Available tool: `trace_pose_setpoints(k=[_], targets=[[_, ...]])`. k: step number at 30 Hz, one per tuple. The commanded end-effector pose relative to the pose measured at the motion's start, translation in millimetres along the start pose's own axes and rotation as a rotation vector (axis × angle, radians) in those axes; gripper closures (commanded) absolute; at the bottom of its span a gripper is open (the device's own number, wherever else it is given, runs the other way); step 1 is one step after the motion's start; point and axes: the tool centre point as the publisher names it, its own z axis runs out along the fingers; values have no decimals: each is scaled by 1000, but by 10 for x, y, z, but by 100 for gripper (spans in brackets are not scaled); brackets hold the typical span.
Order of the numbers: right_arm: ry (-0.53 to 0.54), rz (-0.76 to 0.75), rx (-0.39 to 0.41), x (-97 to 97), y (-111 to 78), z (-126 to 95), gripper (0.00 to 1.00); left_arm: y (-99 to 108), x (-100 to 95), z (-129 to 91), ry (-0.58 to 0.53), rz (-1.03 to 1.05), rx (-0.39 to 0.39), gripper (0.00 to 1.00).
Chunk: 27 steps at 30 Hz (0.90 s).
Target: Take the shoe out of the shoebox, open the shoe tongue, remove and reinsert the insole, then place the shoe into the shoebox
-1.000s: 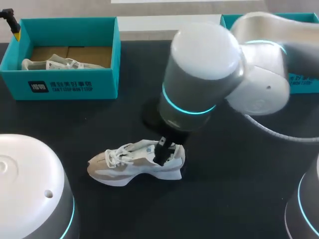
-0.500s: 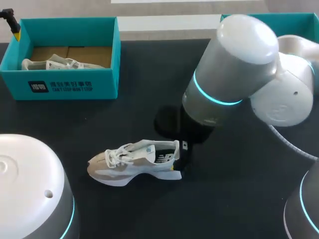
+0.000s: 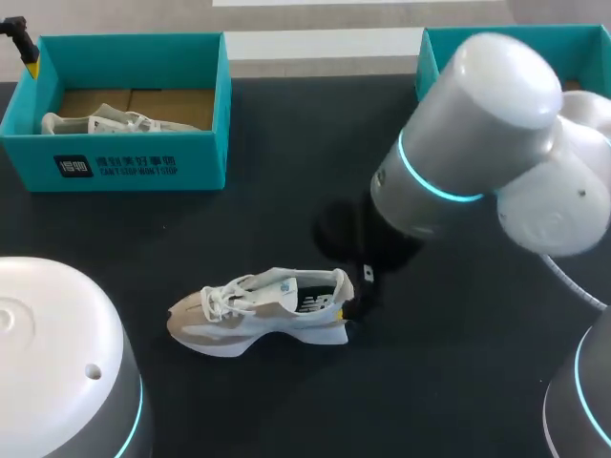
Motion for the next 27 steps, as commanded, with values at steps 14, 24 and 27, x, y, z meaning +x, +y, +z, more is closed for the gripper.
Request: trace_pose_setpoints(k=[14,24,27], targets=[[-41,-52,-318,-98,-531,281,0,-10,-1,-5,3,0,-2,0],[-76,-25,-417,-197,-532,474,0,-10,-1,-5,3,0,-2,0],[-68,-8,-430,-236,-534,523,0,-10,-1,-5,3,0,-2,0]])
